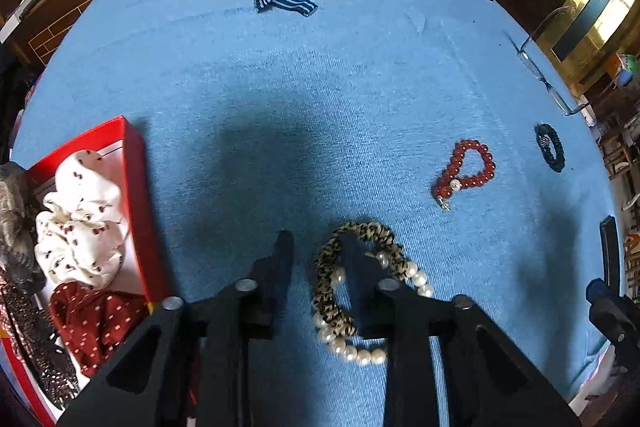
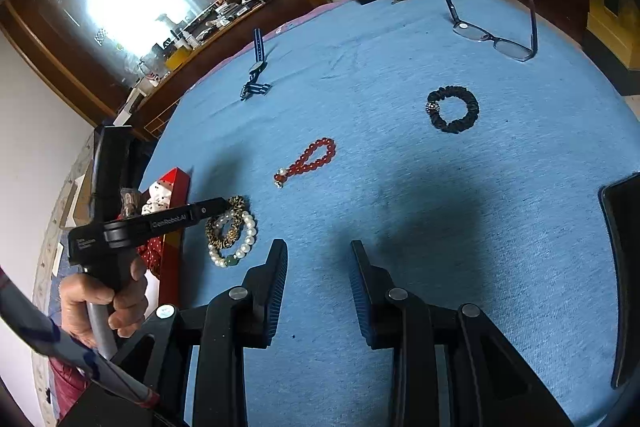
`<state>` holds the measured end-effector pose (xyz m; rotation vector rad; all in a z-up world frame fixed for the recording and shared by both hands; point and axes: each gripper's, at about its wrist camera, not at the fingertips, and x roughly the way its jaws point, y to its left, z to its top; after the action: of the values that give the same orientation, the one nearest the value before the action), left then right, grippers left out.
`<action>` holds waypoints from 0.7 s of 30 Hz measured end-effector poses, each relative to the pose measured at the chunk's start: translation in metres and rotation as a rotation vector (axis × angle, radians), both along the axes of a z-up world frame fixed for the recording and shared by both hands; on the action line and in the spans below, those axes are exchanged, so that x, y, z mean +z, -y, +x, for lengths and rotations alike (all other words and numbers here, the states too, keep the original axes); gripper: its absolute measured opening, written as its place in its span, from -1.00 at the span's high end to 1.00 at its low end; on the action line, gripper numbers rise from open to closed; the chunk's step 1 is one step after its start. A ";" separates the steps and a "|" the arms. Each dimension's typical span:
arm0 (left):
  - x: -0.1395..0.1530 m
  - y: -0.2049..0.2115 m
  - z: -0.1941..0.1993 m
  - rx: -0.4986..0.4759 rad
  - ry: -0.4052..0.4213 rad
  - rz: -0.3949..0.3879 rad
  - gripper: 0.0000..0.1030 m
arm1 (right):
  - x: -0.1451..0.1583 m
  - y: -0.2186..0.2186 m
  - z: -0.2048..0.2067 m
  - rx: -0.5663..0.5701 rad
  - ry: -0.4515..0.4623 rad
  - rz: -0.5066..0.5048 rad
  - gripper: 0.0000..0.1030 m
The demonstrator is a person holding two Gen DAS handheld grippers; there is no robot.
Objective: Organize jewelry
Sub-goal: 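Grasp the leopard-print bracelet with the left tool while the right tool grasps the red bead bracelet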
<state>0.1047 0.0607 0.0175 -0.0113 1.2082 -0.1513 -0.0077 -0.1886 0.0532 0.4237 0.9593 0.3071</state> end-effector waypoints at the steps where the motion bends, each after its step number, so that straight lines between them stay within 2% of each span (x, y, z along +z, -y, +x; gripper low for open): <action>1: -0.001 0.001 0.001 -0.001 -0.001 -0.003 0.73 | -0.001 0.000 0.001 0.000 -0.002 0.000 0.36; 3: -0.001 0.002 0.002 -0.006 0.010 -0.012 0.86 | -0.002 -0.001 0.004 0.000 -0.009 -0.001 0.36; 8: 0.010 0.006 -0.009 -0.019 0.054 -0.003 0.89 | -0.002 -0.003 0.020 -0.007 -0.023 -0.018 0.36; 17: 0.076 0.003 -0.045 -0.063 0.207 -0.099 0.89 | -0.002 -0.029 0.088 0.008 -0.060 -0.142 0.36; 21: 0.088 0.003 -0.059 -0.083 0.233 -0.122 0.88 | -0.010 -0.044 0.116 0.019 -0.091 -0.216 0.37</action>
<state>0.0462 0.0576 0.1053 -0.0493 0.9662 -0.2909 0.1083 -0.1446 0.0427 0.2325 1.0734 0.2003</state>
